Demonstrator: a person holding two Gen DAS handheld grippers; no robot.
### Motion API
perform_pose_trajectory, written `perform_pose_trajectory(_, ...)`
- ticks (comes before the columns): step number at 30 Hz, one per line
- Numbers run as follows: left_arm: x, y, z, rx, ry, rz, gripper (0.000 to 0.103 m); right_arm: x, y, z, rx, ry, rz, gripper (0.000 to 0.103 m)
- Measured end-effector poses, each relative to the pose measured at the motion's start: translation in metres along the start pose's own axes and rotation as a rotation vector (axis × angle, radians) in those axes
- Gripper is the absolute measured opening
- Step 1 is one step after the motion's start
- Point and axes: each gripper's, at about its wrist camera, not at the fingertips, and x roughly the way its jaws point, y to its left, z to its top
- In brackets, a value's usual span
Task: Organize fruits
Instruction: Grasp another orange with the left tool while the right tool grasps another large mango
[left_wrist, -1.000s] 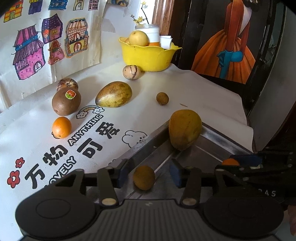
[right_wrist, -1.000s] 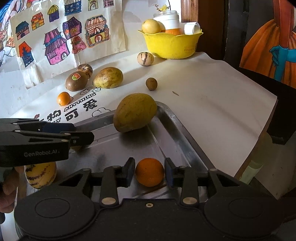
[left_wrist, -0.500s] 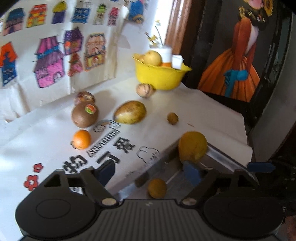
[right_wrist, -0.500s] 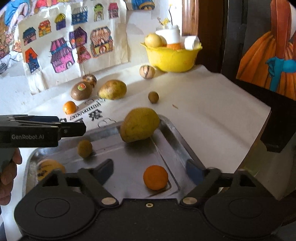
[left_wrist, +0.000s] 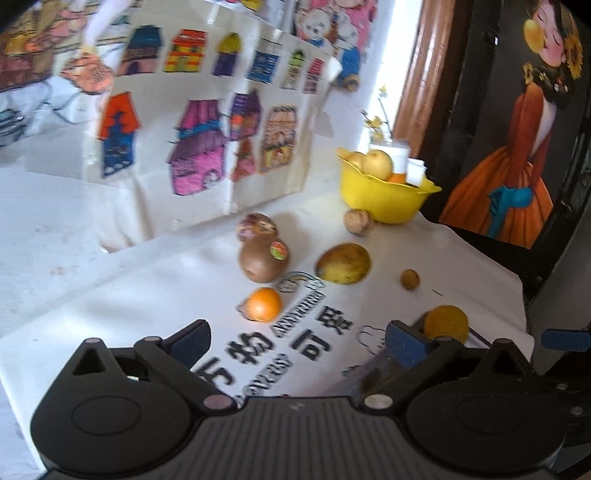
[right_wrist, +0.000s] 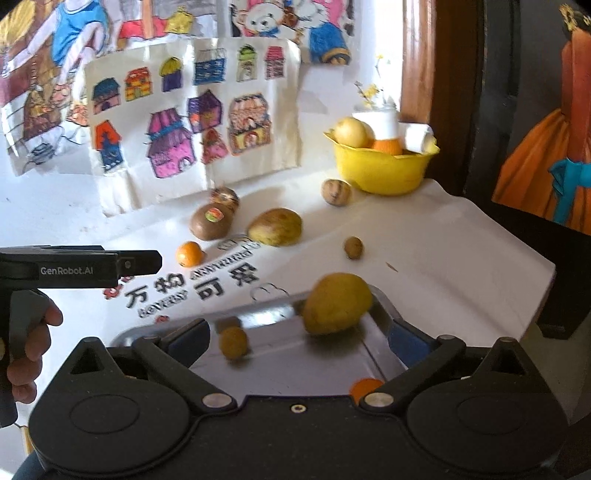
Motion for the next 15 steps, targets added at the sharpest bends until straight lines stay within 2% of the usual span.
perform_pose_trajectory(6,-0.006,0.02,0.002,-0.006,-0.009,0.043,0.102,0.001,0.018,0.011,-0.026,-0.013,0.021,0.102)
perform_pose_trajectory(15,0.007,0.032,0.007,0.0,-0.012,0.054,0.102,0.019,0.023,0.024,-0.035,-0.007,0.036,0.102)
